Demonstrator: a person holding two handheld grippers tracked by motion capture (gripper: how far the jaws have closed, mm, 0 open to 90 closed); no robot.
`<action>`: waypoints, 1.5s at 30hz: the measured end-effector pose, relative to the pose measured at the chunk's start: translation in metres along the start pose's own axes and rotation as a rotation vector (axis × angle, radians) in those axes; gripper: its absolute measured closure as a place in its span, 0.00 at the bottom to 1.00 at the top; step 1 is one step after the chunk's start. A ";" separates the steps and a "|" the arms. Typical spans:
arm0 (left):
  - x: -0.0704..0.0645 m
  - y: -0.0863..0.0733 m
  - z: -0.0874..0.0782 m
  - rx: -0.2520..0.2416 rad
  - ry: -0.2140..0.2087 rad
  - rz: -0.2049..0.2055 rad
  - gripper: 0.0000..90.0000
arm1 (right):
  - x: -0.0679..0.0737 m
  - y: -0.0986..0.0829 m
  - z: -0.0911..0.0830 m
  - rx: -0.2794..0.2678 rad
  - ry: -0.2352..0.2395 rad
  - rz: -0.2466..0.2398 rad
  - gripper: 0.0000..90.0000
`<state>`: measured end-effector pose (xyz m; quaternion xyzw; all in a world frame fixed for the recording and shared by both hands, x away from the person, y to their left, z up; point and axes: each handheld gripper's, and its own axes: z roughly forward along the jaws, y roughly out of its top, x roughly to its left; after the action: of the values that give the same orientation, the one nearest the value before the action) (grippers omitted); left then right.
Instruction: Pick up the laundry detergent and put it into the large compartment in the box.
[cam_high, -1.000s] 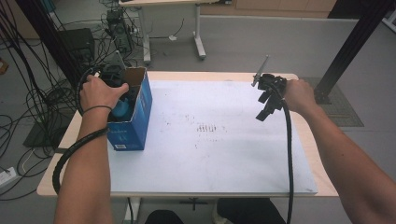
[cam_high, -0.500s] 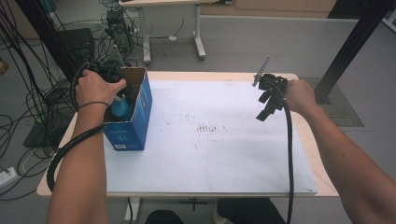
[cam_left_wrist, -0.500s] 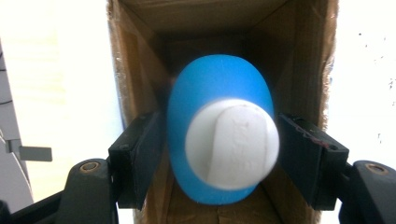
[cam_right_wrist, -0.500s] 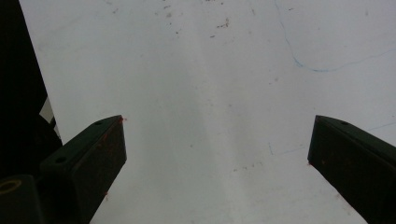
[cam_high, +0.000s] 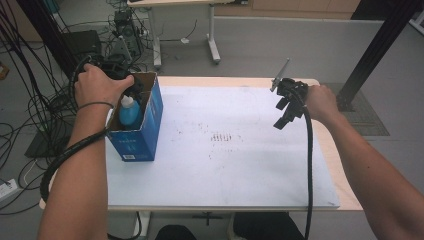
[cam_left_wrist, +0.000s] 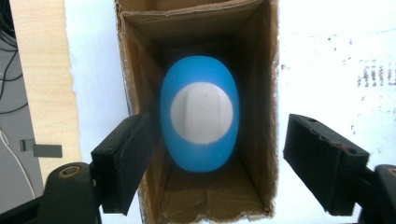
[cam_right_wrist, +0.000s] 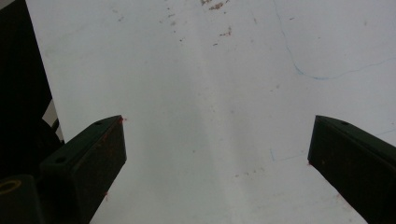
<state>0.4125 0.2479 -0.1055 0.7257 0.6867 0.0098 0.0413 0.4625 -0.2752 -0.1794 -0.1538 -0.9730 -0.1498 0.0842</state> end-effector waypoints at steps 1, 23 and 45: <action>-0.001 0.000 -0.002 0.000 0.000 -0.003 0.24 | 0.000 0.000 0.000 -0.003 0.002 0.001 0.05; -0.039 -0.001 -0.031 0.017 -0.034 0.071 0.08 | 0.000 0.001 -0.004 -0.005 -0.003 -0.004 0.04; -0.127 -0.002 -0.035 0.047 -0.089 0.295 0.07 | 0.004 0.004 -0.002 0.005 -0.005 -0.009 0.04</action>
<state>0.4012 0.1228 -0.0656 0.8192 0.5702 -0.0327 0.0527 0.4601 -0.2710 -0.1751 -0.1497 -0.9743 -0.1473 0.0814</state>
